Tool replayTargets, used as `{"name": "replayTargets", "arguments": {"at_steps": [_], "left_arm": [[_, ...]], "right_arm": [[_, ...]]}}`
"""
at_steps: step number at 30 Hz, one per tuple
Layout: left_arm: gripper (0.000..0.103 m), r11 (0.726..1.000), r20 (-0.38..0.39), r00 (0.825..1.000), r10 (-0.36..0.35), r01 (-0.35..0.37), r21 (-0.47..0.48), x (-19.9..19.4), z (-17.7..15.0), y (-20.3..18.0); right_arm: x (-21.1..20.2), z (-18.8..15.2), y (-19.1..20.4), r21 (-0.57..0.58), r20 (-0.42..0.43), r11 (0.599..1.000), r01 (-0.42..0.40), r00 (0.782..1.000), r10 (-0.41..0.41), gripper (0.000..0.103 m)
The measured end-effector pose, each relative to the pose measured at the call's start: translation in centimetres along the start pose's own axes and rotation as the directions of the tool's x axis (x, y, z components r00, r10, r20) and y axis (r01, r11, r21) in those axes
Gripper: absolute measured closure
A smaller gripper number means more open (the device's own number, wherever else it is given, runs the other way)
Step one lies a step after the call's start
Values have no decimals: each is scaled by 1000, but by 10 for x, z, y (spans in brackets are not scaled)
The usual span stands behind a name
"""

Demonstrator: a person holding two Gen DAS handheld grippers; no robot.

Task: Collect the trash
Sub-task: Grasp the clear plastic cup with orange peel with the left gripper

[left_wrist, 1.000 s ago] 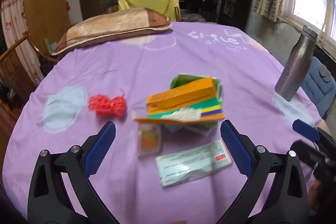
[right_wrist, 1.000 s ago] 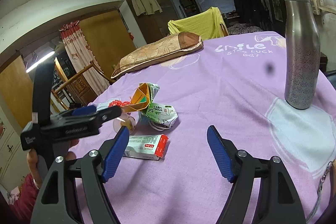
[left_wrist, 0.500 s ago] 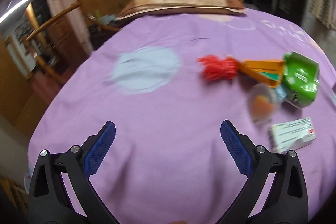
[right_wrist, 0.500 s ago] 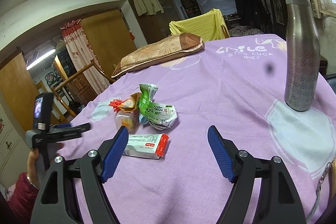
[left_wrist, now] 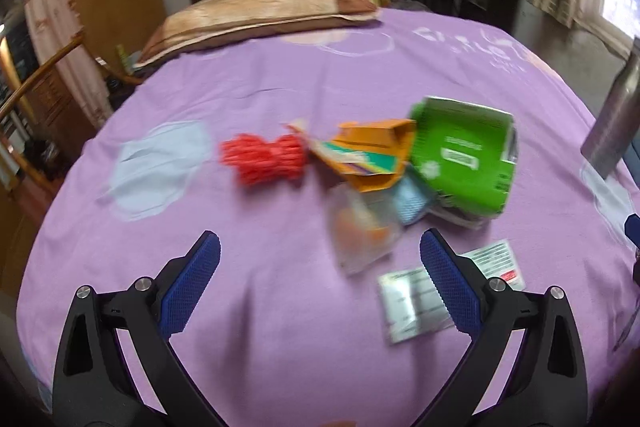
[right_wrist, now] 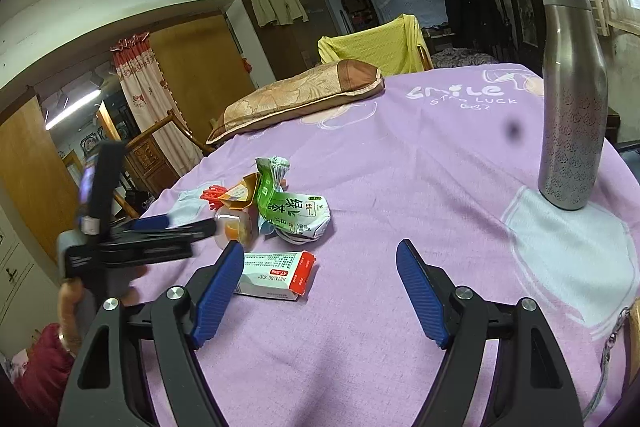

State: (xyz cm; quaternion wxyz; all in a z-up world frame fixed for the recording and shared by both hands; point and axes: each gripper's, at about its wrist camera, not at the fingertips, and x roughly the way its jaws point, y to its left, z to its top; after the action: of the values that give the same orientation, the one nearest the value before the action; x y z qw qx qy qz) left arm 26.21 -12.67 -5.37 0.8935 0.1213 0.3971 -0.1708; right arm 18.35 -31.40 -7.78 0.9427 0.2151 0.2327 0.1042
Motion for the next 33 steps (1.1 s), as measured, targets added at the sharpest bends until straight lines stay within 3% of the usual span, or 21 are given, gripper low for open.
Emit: {"name": "replayTargets", "arguments": {"at_steps": [3,6,9,12,16,20,26,33], "left_arm": [[7,999,-24,999,22,-21,38,18,7,-13],[6,997,-40,996,76,-75,23,24,5,0],[6,994,-39,995,89,-91,-55,9,-5,44],[6,969,-38,979,202,-205,-140,-16,-20,101],[6,952,-51,974,219,-225,-207,-33,-34,134],[6,972,-33,986,162,-165,-168,-31,-34,114],[6,998,-16,999,49,-50,-40,-5,-16,51],[9,999,-59,998,29,-26,42,37,0,15]], "right_arm": [[3,0,1,-7,-16,1000,-4,1000,4,25],[2,0,0,-5,-17,1000,0,1000,0,25],[1,1,-2,16,-18,1000,-20,1000,20,25],[4,1,-2,23,-34,998,-52,998,52,25],[1,-1,5,-14,-22,999,-39,999,39,25],[1,-2,7,-28,-15,1000,-13,1000,13,24],[5,-2,4,-12,-34,1000,-7,999,7,24],[8,-3,4,-23,-55,1000,-13,998,11,24]]}}
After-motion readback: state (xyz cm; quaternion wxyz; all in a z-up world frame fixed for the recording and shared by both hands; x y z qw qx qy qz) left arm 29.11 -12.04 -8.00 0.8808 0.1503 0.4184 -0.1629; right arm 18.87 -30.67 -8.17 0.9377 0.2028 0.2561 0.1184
